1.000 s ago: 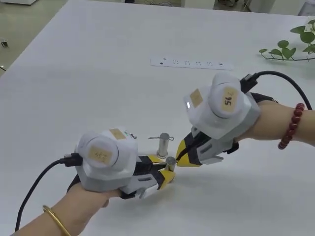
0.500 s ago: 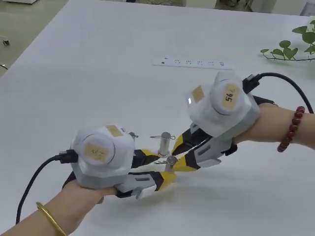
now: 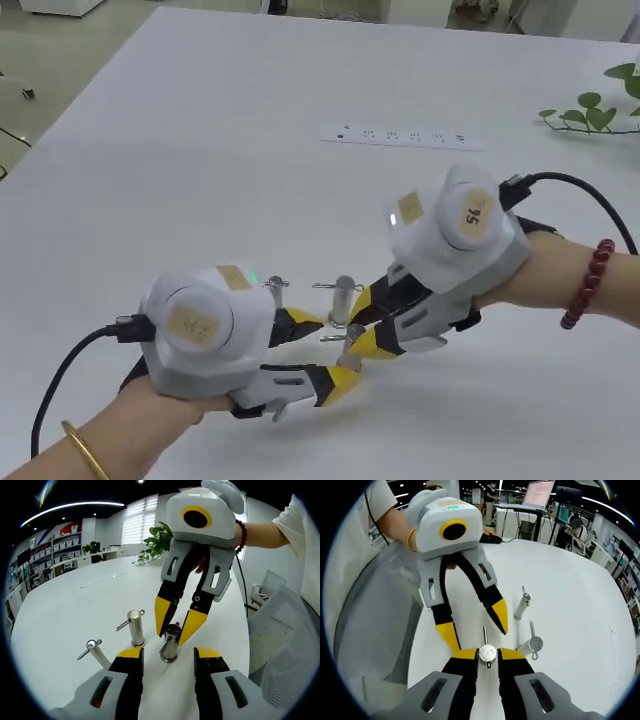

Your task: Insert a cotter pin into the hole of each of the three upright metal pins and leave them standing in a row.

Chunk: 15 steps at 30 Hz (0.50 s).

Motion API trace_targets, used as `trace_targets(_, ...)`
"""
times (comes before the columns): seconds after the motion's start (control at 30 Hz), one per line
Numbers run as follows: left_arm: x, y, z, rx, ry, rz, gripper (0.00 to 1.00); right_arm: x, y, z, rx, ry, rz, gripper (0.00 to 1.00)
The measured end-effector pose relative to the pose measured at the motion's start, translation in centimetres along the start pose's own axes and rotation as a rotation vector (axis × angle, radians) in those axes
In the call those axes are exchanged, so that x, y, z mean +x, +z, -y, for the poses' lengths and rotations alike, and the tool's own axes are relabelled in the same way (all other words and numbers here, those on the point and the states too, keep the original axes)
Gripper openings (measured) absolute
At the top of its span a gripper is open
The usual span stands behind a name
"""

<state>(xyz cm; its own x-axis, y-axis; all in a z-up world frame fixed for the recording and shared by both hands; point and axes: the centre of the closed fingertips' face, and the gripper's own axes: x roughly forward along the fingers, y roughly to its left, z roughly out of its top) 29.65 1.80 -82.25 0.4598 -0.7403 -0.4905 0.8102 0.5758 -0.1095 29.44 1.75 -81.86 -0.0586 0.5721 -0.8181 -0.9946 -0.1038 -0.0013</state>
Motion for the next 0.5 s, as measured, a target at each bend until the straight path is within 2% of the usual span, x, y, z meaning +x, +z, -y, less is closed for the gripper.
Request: trace_targets(0.5,-1.1,0.5,-0.2,-0.019,0.018,0.022,0.40,-0.1,-0.2,0.1,0.043,-0.005,0.014,0.14)
